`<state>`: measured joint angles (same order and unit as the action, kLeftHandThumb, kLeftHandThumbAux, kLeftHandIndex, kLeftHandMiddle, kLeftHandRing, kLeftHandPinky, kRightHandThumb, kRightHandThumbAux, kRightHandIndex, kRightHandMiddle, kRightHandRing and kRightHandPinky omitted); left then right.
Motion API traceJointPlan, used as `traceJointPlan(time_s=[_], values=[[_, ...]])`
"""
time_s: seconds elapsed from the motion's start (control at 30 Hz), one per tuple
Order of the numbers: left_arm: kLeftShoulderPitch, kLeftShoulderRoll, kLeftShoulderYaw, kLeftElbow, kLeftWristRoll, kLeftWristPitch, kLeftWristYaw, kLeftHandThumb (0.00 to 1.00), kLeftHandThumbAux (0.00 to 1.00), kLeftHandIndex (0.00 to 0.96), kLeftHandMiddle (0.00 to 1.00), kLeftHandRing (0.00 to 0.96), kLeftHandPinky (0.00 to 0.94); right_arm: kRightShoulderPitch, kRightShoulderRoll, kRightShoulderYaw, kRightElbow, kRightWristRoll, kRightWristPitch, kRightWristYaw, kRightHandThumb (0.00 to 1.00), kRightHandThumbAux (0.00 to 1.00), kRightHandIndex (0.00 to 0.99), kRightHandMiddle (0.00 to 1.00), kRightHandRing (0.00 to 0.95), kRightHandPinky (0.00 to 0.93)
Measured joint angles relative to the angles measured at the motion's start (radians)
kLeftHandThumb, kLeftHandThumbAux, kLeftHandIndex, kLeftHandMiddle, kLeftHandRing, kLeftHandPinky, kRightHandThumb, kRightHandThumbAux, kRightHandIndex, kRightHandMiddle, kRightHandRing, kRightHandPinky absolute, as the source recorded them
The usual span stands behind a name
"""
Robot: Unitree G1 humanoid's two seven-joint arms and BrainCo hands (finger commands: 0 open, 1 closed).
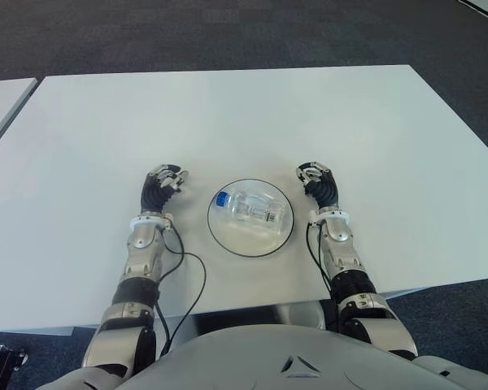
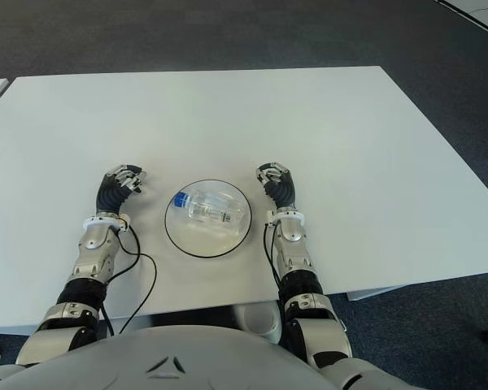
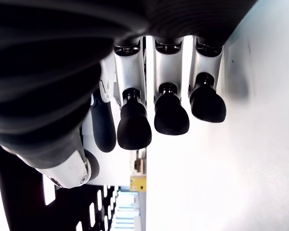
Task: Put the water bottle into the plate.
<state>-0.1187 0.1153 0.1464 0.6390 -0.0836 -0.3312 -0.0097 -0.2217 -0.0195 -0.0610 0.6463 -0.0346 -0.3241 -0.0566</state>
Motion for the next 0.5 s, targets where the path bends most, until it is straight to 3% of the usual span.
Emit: traceJointPlan(time_s=[0.5], values=[[0.019, -0.032, -0.008, -0.017, 0.035, 0.000, 0.059, 0.708, 0.715, 0.435, 0.671, 0.653, 0.632, 0.006, 0.000, 0.004, -0.007, -0.001, 0.000, 0.001, 0.701, 0.727, 0.439, 0.820, 0.799, 0.781]])
